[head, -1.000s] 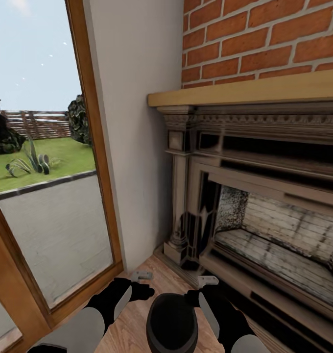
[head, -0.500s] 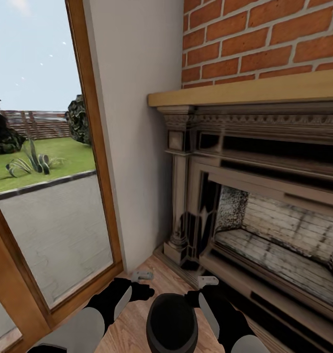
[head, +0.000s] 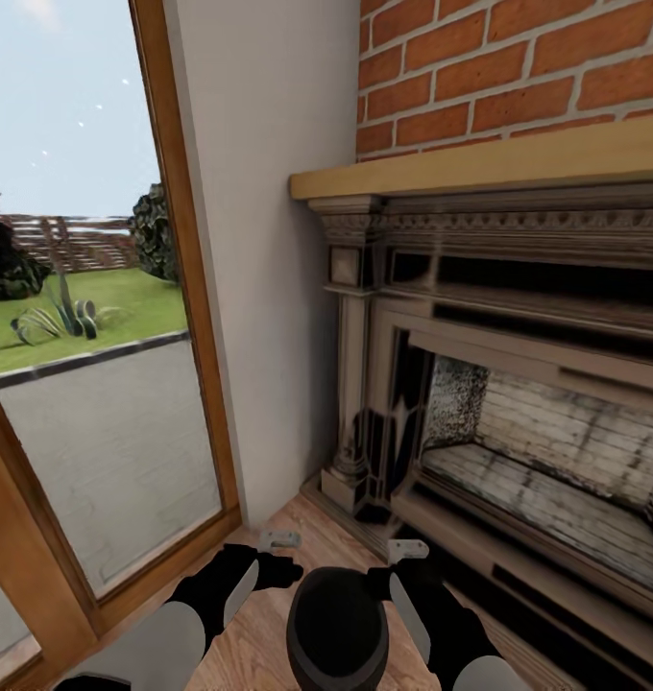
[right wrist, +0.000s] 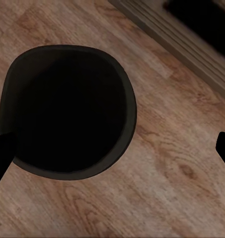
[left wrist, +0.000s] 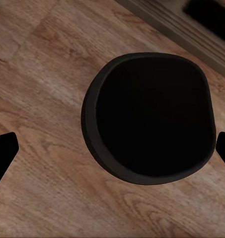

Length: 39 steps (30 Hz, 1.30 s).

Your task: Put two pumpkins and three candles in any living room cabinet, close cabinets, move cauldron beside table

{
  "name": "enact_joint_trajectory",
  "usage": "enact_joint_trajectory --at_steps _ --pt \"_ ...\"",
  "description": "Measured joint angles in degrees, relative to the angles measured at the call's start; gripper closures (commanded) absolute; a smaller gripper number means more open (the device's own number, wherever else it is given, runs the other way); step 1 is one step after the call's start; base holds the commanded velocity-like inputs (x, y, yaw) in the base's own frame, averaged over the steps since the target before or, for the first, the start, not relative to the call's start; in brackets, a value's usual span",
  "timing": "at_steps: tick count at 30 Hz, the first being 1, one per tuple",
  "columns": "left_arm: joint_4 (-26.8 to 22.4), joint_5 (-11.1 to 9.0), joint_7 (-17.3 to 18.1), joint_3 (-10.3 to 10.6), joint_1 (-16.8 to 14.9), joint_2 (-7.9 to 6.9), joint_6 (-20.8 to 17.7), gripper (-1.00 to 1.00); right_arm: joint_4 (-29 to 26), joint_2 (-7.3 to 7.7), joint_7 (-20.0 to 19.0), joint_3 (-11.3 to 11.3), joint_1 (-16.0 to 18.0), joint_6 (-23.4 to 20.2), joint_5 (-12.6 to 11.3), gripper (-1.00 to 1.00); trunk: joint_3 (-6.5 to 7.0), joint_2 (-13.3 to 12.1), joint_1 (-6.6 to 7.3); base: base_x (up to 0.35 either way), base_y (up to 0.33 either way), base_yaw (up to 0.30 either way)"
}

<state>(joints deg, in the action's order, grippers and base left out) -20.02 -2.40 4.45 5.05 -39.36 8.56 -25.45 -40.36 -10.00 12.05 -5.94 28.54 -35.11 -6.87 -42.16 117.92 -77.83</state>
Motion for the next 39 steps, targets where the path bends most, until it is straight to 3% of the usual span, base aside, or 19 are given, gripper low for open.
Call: enact_joint_trajectory --at_steps 39 --pt "0.00 0.00 1.17 0.10 0.00 -0.05 0.00 -1.00 -0.22 0.00 -0.08 -0.42 0.00 0.63 0.09 -1.00 -7.00 15.64 -8.57 0.000 0.000 0.000"
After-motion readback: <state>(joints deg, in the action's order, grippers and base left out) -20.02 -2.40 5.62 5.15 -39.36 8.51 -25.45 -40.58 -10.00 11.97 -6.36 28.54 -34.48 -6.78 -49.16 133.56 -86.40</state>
